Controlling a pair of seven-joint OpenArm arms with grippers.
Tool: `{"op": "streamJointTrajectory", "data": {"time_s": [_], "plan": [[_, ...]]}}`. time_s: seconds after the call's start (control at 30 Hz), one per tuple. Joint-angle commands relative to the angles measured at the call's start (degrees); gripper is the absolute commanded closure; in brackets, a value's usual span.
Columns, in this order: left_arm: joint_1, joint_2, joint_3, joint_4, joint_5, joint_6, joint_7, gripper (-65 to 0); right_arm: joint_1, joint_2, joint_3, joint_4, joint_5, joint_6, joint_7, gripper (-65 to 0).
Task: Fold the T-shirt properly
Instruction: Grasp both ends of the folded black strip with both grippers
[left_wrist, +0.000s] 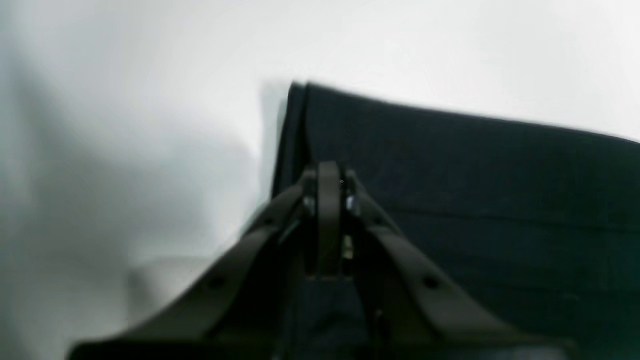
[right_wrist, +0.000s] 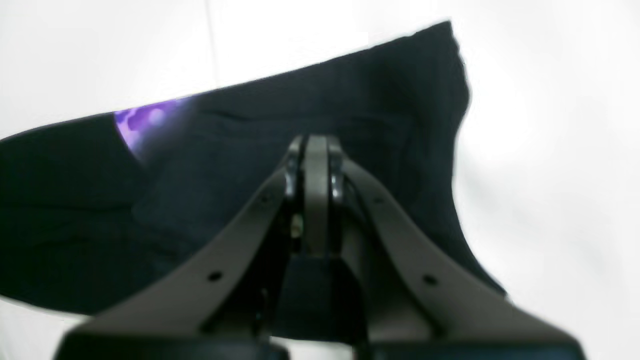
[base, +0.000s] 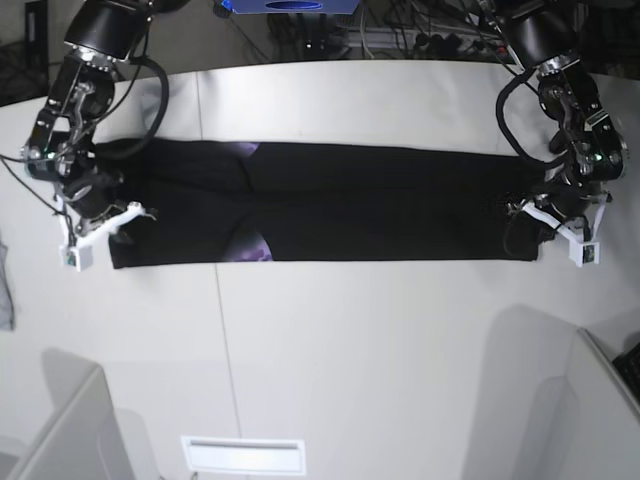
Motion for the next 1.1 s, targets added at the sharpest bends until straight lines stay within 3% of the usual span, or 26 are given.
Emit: {"op": "streamJointTrajectory", "data": {"time_s": [0.0, 0.17, 0.5, 0.63, 0.77, 0.83, 1.07], "plan": [[-0.51, -0.66, -2.23, 3.23, -0.39, -0.4, -0.34, 0.0, 0.36, 0.58, 0.37, 2.93, 1.02, 0.22, 0.69, 0.0], [3.19, -0.66, -5.83, 9.21, -0.48, -0.49, 0.1, 0.0, -3.06, 0.58, 0.37, 8.55, 1.02, 0.22, 0.34, 0.0], [7.05, -0.66, -6.01, 9.03, -0.48, -0.49, -0.07, -0.2, -6.32, -0.12, 0.37, 8.38, 1.02, 0.22, 0.34, 0.0], [6.88, -0.66, -6.01, 7.27, -0.57, -0.49, -0.07, -36.2, -6.76, -0.21, 0.28, 8.29, 1.02, 0.31, 0.34, 0.0], [5.56, -0.66, -5.83, 3.58, -0.57, -0.58, -0.95, -61.4, -7.28, -0.3, 0.28, 8.29, 1.02, 0.31, 0.34, 0.0], [4.94, -0.66, -5.74, 0.68, -0.57, -0.58, -3.59, -65.0, -7.55, -0.3, 0.28, 8.38, 1.02, 0.31, 0.34, 0.0], [2.39, -0.93, -5.48, -10.4, -3.55, -0.58, -7.63, -64.3, -7.64, -0.3, 0.28, 8.38, 1.02, 0.31, 0.34, 0.0]]}}
